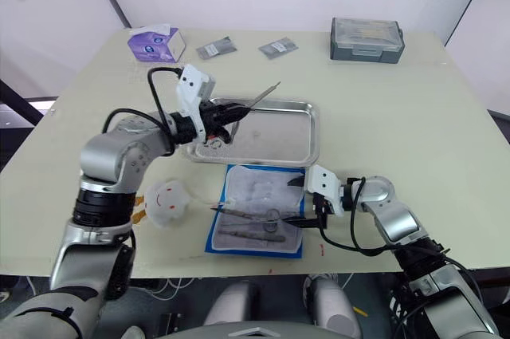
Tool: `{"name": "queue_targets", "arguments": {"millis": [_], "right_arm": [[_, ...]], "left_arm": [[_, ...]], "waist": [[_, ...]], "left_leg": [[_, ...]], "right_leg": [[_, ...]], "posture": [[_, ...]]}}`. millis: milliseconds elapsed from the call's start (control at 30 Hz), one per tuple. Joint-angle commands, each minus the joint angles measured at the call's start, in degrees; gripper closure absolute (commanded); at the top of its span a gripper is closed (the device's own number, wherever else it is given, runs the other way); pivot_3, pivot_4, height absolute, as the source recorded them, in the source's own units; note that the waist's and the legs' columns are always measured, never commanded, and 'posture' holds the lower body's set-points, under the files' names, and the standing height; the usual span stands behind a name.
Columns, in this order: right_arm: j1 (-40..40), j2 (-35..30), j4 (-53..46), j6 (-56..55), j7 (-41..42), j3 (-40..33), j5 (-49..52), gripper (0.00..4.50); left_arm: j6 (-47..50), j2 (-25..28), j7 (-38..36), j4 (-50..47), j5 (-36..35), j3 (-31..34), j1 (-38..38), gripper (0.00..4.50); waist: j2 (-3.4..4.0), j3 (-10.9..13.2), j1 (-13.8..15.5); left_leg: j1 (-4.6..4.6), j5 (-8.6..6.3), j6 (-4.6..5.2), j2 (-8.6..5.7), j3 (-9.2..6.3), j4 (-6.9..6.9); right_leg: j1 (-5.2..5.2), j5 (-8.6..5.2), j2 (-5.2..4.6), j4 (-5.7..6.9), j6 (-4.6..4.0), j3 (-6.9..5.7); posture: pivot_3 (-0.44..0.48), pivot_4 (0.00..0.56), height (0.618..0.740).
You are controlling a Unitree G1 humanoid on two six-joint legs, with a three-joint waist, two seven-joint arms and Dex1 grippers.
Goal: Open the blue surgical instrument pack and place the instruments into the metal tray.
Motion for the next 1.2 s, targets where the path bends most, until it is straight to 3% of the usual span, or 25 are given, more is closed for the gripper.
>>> {"name": "queue_targets", "arguments": {"millis": [33, 367, 633, 1133, 1200], "right_arm": [[4.67, -2.29, 7.76, 5.14, -0.44, 4.78, -5.79, 0.00], [5.41, -2.22, 7.15, 5.42, -0.87, 4.80, -5.57, 0.00], [5.48, -2.14, 7.01, 5.50, -1.18, 4.78, -5.54, 0.00], [5.26, -1.89, 7.22, 5.46, -1.40, 4.82, -5.56, 0.00], [5.17, -1.86, 7.37, 5.40, -1.39, 4.81, -5.56, 0.00]], "left_arm": [[-0.22, -3.30, 8.18, -2.67, 3.72, 0.70, 1.10, 4.47], [5.58, -15.55, 24.16, -0.69, 9.92, 0.68, 1.68, 4.47], [7.13, -23.23, 33.17, 1.95, 12.21, 4.97, 1.19, 4.47], [9.38, -24.08, 32.81, 2.46, 12.56, 6.65, 2.29, 4.47], [9.45, -24.18, 32.80, 2.25, 12.69, 6.87, 2.44, 3.70]], "waist": [[0.03, -0.02, 0.05], [0.02, -0.07, 0.09], [0.06, -0.12, 0.08], [0.10, -0.15, 0.09], [0.10, -0.15, 0.09]], "left_leg": [[0.00, 0.00, 0.00, 0.00, 0.00, 0.00], [-0.01, 0.00, -0.01, -0.07, -0.07, 0.00], [-0.01, 0.00, -0.02, -0.10, -0.08, 0.00], [0.00, 0.01, -0.05, -0.11, -0.05, 0.00], [0.00, 0.01, -0.05, -0.11, -0.05, 0.00]], "right_leg": [[0.00, 0.00, 0.00, 0.00, 0.00, 0.04], [0.03, 0.02, -0.05, -0.01, 0.02, 0.10], [0.05, 0.02, -0.06, -0.03, 0.03, 0.07], [0.06, 0.03, -0.07, -0.04, 0.05, -0.03], [0.05, 0.03, -0.07, -0.04, 0.05, -0.04]], "posture": [[0.000, 0.150, 0.734], [0.000, 0.150, 0.734], [0.000, 0.150, 0.734], [0.000, 0.150, 0.734], [0.000, 0.150, 0.734]]}}
